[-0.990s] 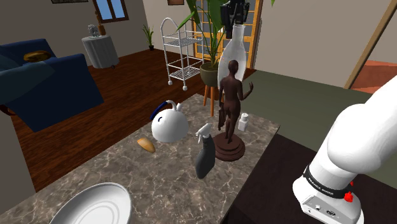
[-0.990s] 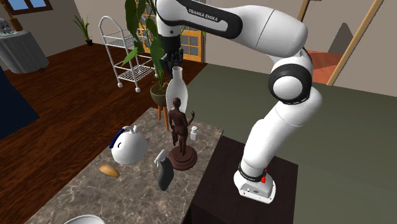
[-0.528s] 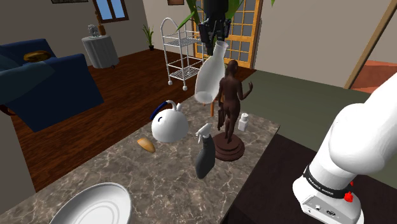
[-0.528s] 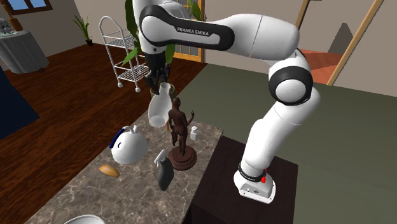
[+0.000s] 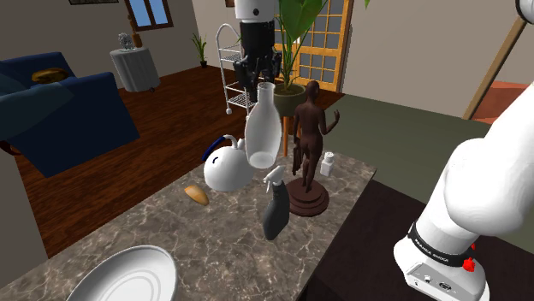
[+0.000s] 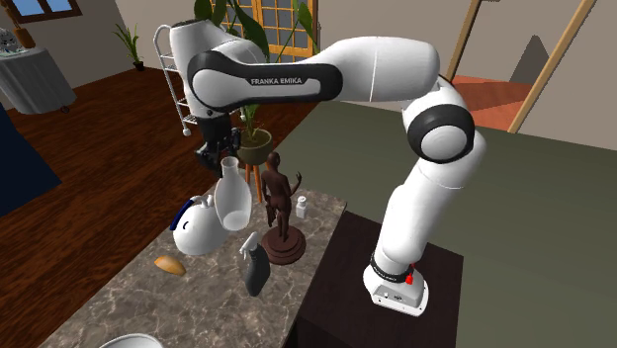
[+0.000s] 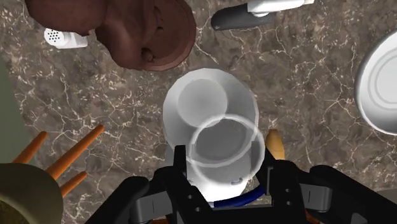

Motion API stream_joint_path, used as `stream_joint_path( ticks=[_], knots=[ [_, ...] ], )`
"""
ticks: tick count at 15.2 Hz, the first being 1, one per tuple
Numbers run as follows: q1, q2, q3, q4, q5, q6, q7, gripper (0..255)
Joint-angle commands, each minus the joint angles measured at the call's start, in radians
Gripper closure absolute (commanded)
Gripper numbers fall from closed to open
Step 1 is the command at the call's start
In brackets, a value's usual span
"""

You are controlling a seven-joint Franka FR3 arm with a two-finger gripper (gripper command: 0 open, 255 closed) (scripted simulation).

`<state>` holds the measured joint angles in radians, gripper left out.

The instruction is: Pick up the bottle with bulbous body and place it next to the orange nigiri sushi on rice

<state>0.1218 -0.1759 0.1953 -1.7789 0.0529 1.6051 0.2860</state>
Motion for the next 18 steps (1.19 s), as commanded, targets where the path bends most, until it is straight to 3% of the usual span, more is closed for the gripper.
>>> stream_joint_path(
  ticks=[1,8,18],
  knots=[
    [0.017,0.045,0.029,0.024,-0.004,0.023,0.047,255],
    [0.078,0.194,0.104,0.085,-0.039,0.11,0.186,255],
    [0.078,0.193,0.104,-0.05,-0.038,0.244,0.184,255]
  ],
)
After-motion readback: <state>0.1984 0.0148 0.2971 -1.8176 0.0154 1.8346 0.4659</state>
